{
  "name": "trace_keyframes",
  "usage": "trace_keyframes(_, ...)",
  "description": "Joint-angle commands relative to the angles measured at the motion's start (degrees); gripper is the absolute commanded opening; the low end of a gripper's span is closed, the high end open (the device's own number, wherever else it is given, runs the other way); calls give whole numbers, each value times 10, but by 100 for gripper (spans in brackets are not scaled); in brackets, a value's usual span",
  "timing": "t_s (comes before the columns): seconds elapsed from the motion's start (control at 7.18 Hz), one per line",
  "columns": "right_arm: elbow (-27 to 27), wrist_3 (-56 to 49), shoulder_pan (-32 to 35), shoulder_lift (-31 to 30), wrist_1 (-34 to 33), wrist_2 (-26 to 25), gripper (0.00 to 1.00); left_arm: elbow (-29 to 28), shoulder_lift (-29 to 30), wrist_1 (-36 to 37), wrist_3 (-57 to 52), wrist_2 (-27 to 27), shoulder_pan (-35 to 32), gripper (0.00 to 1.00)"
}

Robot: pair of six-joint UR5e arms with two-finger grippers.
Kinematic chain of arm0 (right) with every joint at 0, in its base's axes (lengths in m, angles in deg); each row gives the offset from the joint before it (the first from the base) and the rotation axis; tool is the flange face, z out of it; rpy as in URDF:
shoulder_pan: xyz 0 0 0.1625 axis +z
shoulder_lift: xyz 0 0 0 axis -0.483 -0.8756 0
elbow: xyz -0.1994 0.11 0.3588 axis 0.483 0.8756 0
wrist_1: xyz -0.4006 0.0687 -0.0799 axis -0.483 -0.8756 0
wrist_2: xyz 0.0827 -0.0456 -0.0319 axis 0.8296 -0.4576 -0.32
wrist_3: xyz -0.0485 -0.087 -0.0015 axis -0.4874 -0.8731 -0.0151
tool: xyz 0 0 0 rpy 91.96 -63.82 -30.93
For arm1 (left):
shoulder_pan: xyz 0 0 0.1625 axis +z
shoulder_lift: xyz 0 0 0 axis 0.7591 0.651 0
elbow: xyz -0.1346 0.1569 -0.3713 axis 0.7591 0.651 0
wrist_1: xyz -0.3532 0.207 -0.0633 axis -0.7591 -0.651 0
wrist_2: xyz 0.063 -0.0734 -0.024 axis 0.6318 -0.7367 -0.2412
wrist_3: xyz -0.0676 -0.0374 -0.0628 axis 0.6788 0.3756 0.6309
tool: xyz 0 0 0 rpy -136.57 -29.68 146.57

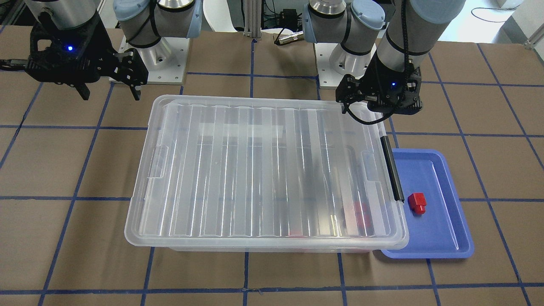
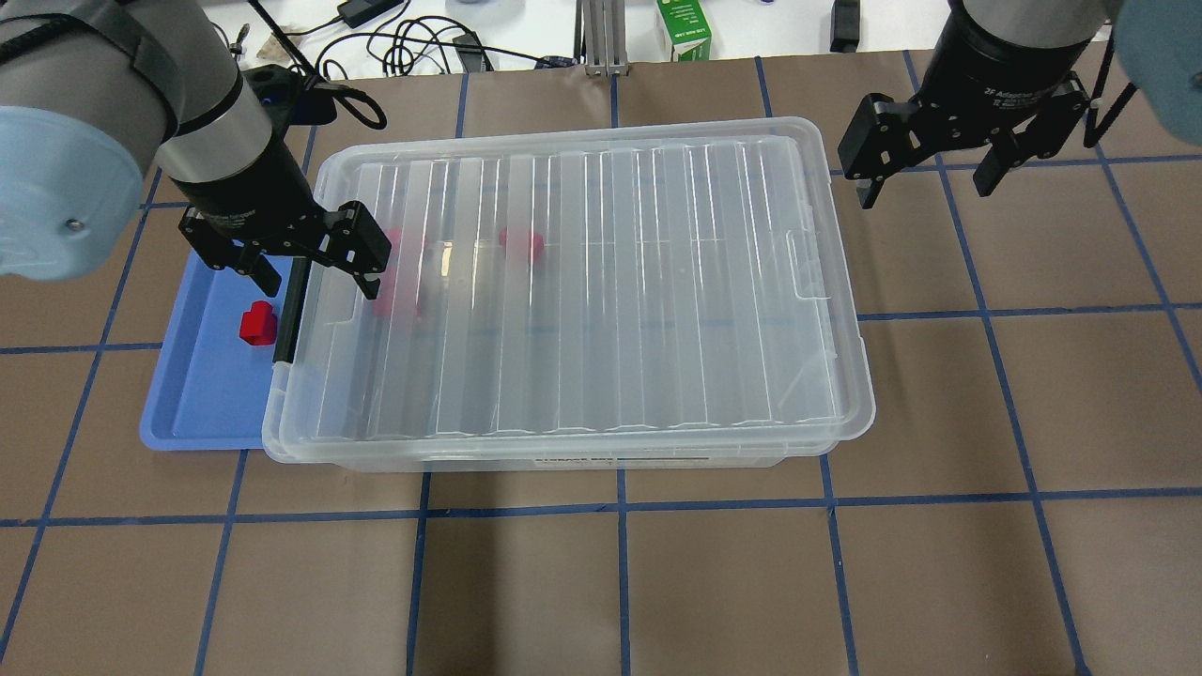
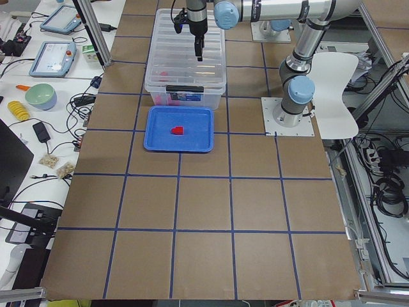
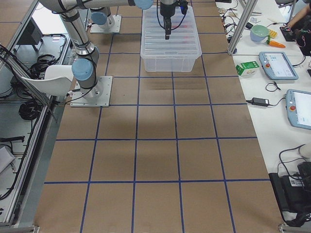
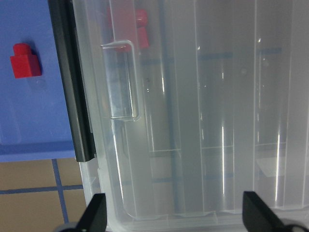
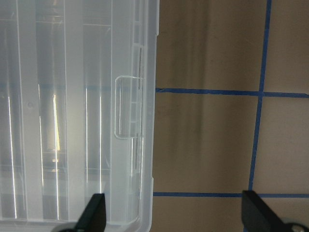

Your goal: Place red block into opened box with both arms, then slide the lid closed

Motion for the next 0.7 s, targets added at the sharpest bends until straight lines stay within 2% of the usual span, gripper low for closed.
trace_keyframes(0.0, 0, 0, -1, 0, 1, 0, 100, 0, 1, 1, 0, -1, 0, 100)
trace_keyframes(0.56, -2, -7, -1, 0, 0, 3, 100, 0, 2, 3, 1, -2, 0, 100)
